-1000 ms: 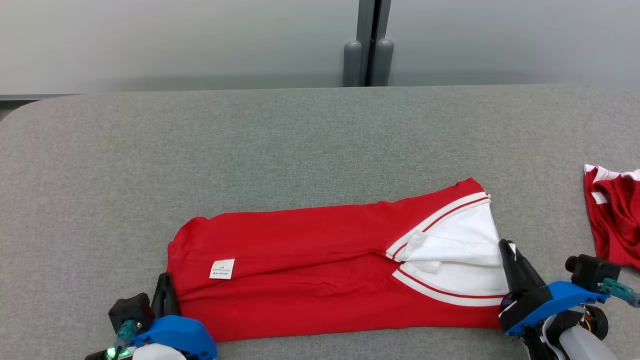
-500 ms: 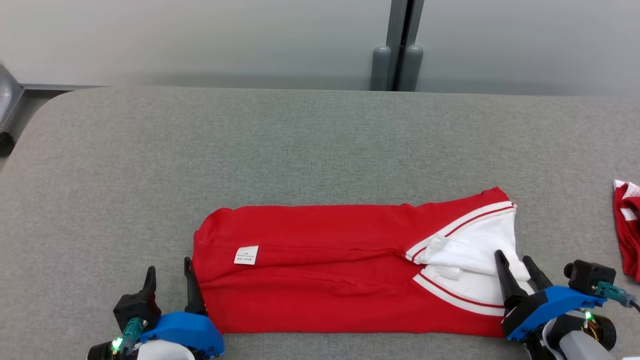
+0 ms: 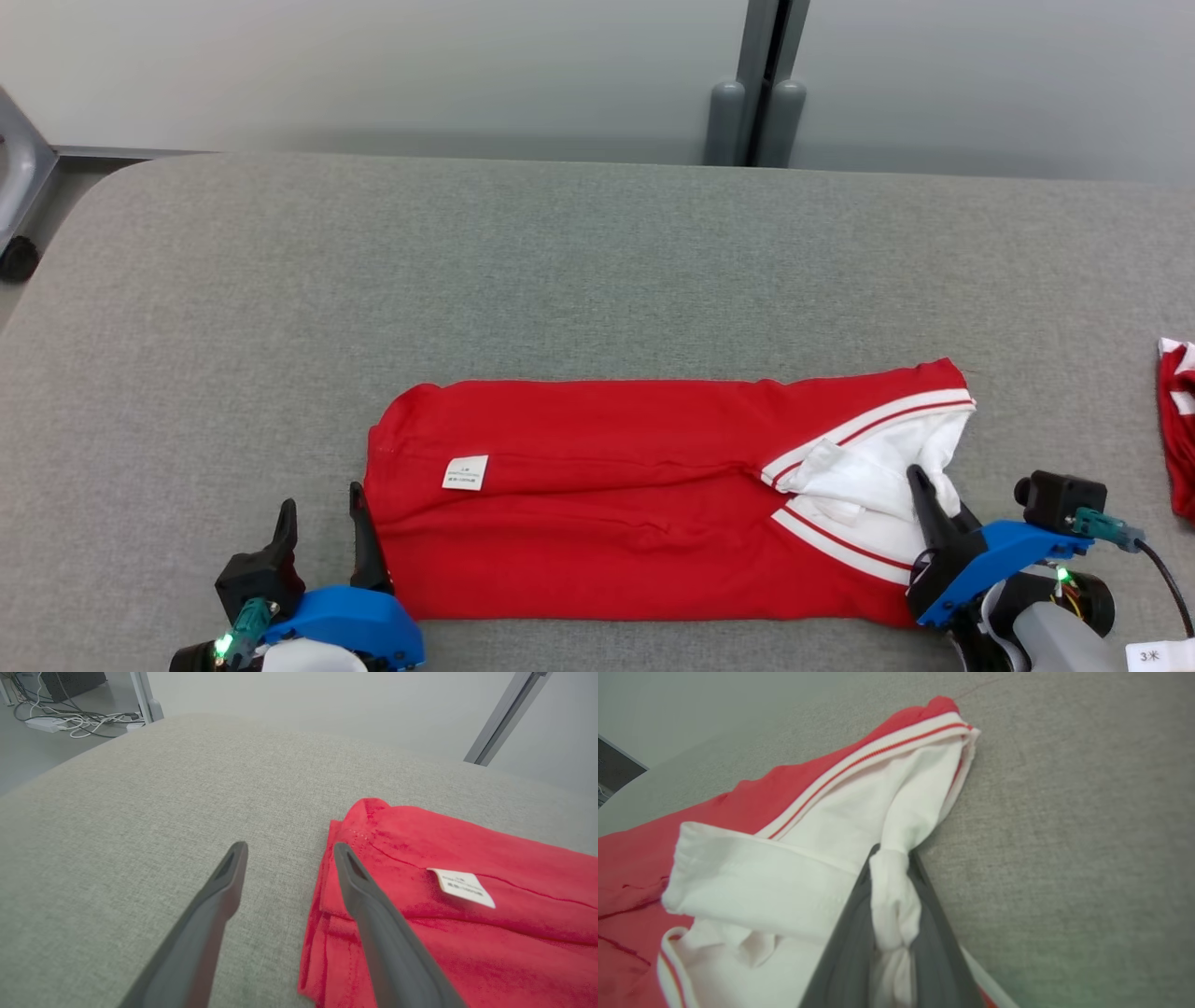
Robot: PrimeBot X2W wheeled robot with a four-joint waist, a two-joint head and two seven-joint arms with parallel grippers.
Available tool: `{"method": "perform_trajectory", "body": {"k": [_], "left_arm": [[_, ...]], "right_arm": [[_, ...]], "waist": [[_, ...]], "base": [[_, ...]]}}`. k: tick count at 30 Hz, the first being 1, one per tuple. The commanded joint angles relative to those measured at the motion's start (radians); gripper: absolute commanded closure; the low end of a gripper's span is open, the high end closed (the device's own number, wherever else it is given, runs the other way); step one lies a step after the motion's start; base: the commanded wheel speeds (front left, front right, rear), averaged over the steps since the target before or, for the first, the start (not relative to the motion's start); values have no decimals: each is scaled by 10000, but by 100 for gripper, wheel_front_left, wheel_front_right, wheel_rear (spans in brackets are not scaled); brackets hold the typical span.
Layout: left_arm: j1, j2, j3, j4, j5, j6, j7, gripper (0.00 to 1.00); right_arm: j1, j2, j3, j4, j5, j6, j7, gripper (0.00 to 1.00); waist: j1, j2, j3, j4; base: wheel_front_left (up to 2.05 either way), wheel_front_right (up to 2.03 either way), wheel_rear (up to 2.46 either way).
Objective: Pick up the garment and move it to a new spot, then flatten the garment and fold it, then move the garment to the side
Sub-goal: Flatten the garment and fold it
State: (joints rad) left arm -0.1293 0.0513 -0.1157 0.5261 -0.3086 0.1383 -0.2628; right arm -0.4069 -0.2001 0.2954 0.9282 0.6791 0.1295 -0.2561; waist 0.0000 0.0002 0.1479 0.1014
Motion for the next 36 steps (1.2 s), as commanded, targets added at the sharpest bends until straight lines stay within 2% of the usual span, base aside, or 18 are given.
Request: {"method": "perform_trajectory", "body": {"k": [1,5,9,13,17,21,26,36], "left_arm": [[-5,-11,-78,-39,-32,-20,-24,0],[-44,-6,-326,27,-113,-77,-24,0],[-181,-5,-623,106,-297,-56,-24,0],[-251,-8,-895,224,-475,2,-24,0],[-294,-4,-1122,308,-557,12,-24,0],[-280,-5,-1295,400,-586,20,-24,0],[-262,-4,-1581,449,-568,-24,-24,0],[35,-12,-2116,527,-603,-94,-24,0]], "right_arm": [[74,-92,5,25,71,22,8,100],[-160,-506,-482,-442,46,11,-97,100],[52,-591,-1015,-1069,-324,13,-97,100],[339,-327,-1113,-1867,-561,13,-100,100],[555,66,-562,-2663,-498,14,-100,100],[718,342,340,-3196,-196,14,-98,100],[610,494,1322,-3473,203,14,-40,100],[47,927,2535,-3066,421,14,-41,100]], "waist": [[0,-2,-66,-124],[0,-2,-183,-598],[0,-2,-287,-1046],[0,-2,-322,-1268],[0,-2,-337,-1171],[0,-2,-377,-654],[0,-2,-388,431],[0,-2,-335,2466]], "base": [[0,0,0],[0,0,0],[0,0,0],[0,0,0],[0,0,0],[0,0,0],[0,0,0],[0,0,0]]}}
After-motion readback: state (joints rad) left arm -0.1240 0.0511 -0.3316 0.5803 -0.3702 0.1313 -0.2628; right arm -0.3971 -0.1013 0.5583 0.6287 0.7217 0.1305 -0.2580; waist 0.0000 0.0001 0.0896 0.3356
